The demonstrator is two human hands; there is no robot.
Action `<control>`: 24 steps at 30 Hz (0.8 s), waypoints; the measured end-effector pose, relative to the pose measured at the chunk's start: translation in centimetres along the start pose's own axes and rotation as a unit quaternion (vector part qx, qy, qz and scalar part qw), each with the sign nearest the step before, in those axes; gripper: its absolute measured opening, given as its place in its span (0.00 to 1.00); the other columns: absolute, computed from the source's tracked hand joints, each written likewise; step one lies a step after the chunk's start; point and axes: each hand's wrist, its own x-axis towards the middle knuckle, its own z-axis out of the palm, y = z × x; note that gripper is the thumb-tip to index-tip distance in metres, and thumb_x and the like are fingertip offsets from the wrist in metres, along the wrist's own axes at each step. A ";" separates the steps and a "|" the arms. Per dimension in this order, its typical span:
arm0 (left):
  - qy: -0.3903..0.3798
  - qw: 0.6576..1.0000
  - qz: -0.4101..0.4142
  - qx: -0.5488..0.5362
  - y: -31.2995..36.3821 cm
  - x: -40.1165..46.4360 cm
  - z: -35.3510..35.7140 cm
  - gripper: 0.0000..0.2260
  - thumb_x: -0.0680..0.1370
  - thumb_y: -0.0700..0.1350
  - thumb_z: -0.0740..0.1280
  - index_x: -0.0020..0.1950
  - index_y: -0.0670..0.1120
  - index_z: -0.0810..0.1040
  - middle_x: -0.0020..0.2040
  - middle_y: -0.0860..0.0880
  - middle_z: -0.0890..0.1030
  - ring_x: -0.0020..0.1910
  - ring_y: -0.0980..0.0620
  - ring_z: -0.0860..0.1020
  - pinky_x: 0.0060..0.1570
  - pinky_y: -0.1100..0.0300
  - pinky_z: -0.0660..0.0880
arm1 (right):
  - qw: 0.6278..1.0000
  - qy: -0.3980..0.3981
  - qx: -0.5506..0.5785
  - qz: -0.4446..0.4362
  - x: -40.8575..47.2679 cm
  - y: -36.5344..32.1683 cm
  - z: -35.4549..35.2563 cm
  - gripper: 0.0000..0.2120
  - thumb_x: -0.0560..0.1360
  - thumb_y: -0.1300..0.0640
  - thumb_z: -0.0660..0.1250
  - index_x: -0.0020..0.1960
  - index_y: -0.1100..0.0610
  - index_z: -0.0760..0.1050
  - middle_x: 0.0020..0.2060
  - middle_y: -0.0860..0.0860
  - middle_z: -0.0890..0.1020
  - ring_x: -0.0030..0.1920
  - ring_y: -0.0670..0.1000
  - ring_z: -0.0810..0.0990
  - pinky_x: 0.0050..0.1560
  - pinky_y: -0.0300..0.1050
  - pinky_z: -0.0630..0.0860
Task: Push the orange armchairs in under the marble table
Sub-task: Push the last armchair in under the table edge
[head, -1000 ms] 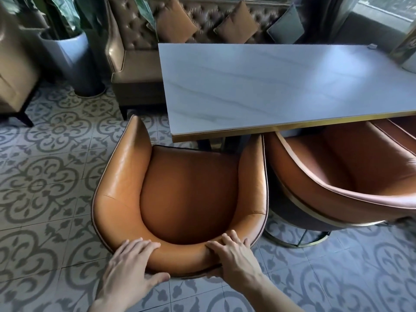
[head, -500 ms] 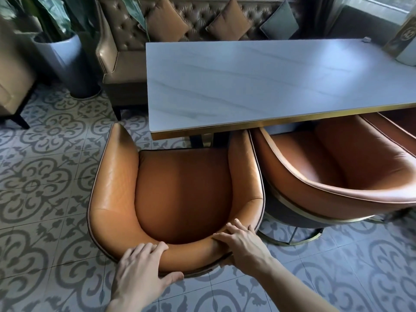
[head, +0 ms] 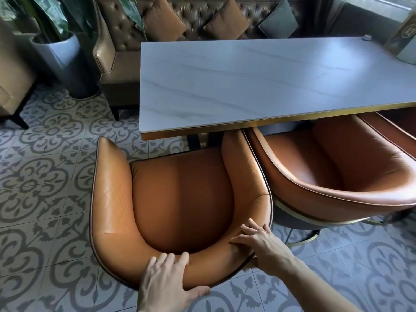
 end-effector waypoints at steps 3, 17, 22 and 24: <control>0.002 1.000 -0.006 -0.029 0.2 -0.4 0.2 0.41 0.60 0.84 0.51 0.64 0.61 0.68 0.54 0.60 0.72 0.59 0.56 0.68 0.59 0.55 0.63 | 1.000 0.003 -0.025 0.013 -0.3 -0.4 -0.1 0.40 0.71 0.47 0.79 0.77 0.38 0.64 0.76 0.50 0.67 0.80 0.56 0.55 0.76 0.64 0.59; 0.058 0.988 0.062 -0.133 0.0 -1.5 2.4 0.29 0.67 0.76 0.58 0.62 0.66 0.78 0.54 0.63 0.81 0.55 0.59 0.80 0.61 0.46 0.70 | 0.997 0.000 -0.073 0.041 -0.5 -2.1 1.4 0.47 0.69 0.30 0.71 0.81 0.41 0.54 0.80 0.56 0.55 0.81 0.61 0.48 0.75 0.65 0.58; 0.077 0.985 0.058 -0.141 -1.2 -1.2 2.3 0.29 0.69 0.77 0.57 0.66 0.67 0.75 0.61 0.62 0.79 0.61 0.57 0.76 0.66 0.51 0.57 | 0.997 0.010 -0.045 0.058 -0.4 -3.3 1.9 0.46 0.70 0.32 0.72 0.81 0.41 0.54 0.82 0.58 0.53 0.82 0.62 0.46 0.77 0.65 0.55; 0.048 0.986 0.055 -0.148 -2.0 -0.9 1.9 0.31 0.69 0.78 0.56 0.69 0.69 0.69 0.66 0.64 0.73 0.67 0.60 0.69 0.69 0.53 0.50 | 0.997 0.019 -0.041 0.062 0.1 -3.8 2.2 0.46 0.71 0.33 0.72 0.81 0.42 0.54 0.82 0.59 0.53 0.83 0.62 0.46 0.77 0.66 0.55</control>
